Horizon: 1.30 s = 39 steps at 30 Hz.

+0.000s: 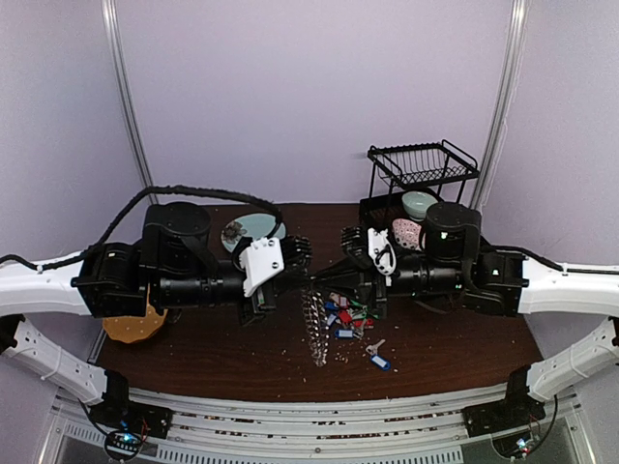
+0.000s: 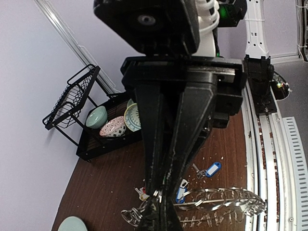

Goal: Put the keys on the keyring

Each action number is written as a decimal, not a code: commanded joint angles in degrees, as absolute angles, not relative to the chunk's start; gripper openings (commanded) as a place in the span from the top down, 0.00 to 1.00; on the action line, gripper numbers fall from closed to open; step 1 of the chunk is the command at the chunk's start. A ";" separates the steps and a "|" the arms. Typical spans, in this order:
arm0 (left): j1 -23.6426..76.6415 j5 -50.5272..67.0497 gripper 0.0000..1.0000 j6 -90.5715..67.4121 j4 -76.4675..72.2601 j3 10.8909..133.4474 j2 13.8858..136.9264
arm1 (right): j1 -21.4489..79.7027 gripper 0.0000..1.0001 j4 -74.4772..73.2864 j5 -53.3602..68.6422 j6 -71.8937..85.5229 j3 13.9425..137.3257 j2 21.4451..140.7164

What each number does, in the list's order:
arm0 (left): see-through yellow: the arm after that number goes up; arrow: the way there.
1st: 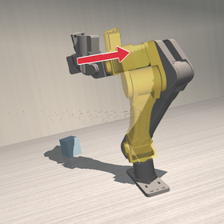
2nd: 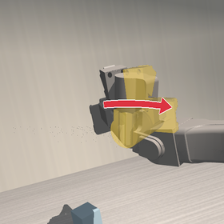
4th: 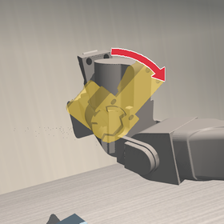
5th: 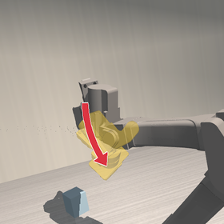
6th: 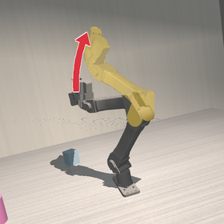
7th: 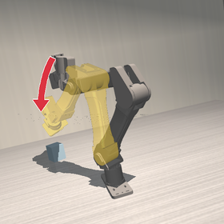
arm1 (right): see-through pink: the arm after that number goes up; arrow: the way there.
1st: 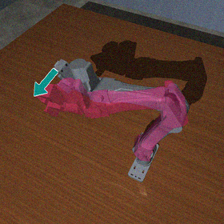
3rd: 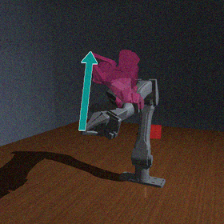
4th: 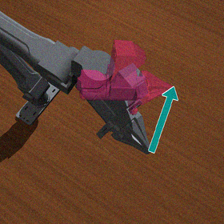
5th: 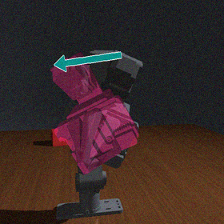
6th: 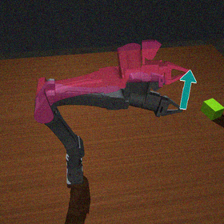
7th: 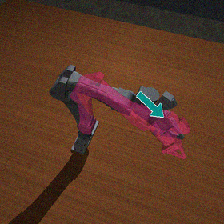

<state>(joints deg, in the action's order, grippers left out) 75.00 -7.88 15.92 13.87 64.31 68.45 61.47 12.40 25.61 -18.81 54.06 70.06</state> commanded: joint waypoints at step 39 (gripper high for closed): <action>73.75 5.31 0.74 8.79 -15.40 49.38 58.19 | 62.13 1.00 60.63 32.46 7.69 42.75 74.87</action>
<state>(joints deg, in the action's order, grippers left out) 74.19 5.37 10.44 -8.43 51.27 59.31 61.41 52.58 33.04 4.93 43.03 74.72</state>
